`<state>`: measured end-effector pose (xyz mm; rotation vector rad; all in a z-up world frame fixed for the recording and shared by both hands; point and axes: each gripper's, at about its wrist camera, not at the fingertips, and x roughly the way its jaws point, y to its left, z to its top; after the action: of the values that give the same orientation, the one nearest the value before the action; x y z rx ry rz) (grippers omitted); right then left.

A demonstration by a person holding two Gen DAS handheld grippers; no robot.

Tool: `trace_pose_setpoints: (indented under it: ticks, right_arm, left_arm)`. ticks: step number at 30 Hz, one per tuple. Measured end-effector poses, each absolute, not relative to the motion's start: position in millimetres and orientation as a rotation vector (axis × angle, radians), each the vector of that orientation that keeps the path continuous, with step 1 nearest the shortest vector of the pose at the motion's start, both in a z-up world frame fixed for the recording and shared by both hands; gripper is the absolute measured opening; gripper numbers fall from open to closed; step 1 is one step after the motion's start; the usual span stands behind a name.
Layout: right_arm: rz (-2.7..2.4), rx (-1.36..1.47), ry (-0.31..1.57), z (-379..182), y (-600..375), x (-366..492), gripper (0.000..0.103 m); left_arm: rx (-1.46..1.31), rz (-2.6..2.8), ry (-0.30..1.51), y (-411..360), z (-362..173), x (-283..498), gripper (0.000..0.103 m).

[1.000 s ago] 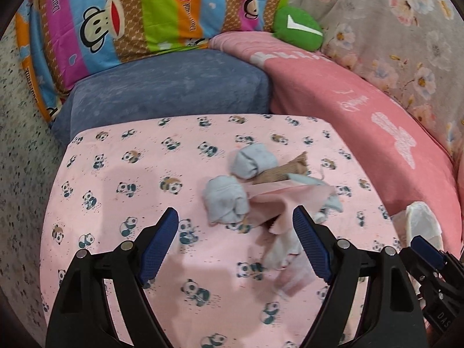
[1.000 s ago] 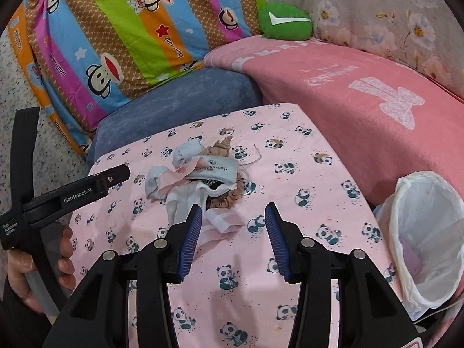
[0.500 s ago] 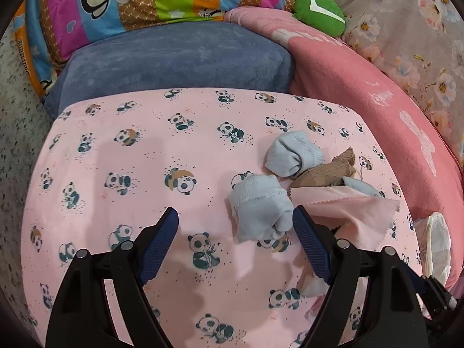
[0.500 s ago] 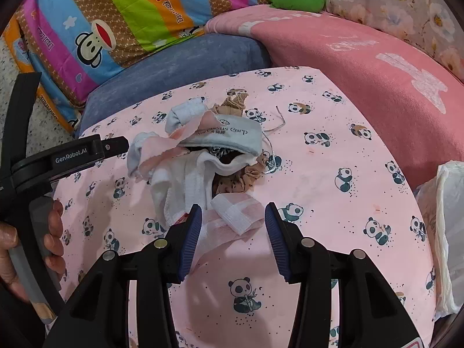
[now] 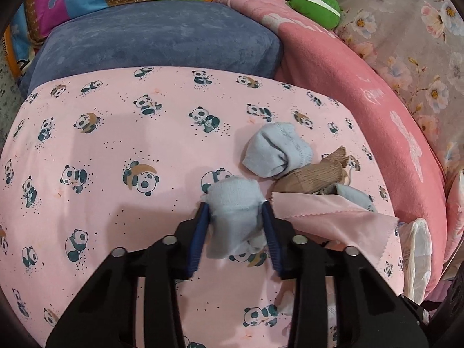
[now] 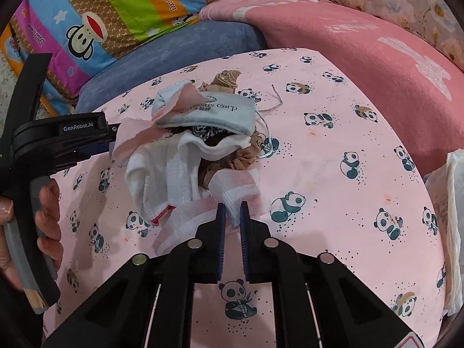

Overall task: Collect trash
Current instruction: 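Carry the blue sock with the left gripper over the wastebasket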

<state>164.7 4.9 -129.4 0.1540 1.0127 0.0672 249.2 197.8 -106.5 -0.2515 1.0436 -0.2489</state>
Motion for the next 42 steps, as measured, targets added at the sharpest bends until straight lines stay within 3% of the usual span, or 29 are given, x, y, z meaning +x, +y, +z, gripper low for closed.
trace_pose_setpoints:
  ticks: [8,24,42]
  right_arm:
    - [0.070,0.175,0.909,-81.7,-6.7,153.1,0.005]
    - [0.031,0.169,0.598,74.6,-65.2,115.5,0.005]
    - [-0.112,0.212,0.485,130.8,-173.8,48.0,0.005]
  left_arm:
    - [-0.249,-0.255,0.976,196.7,-67.4,231.7,0.025]
    - [-0.167,-0.379,0.768,131.6,51.5,185.6,0.025]
    - [-0.012,-0.609,0.715,-7.0,79.4,128.6,0.025]
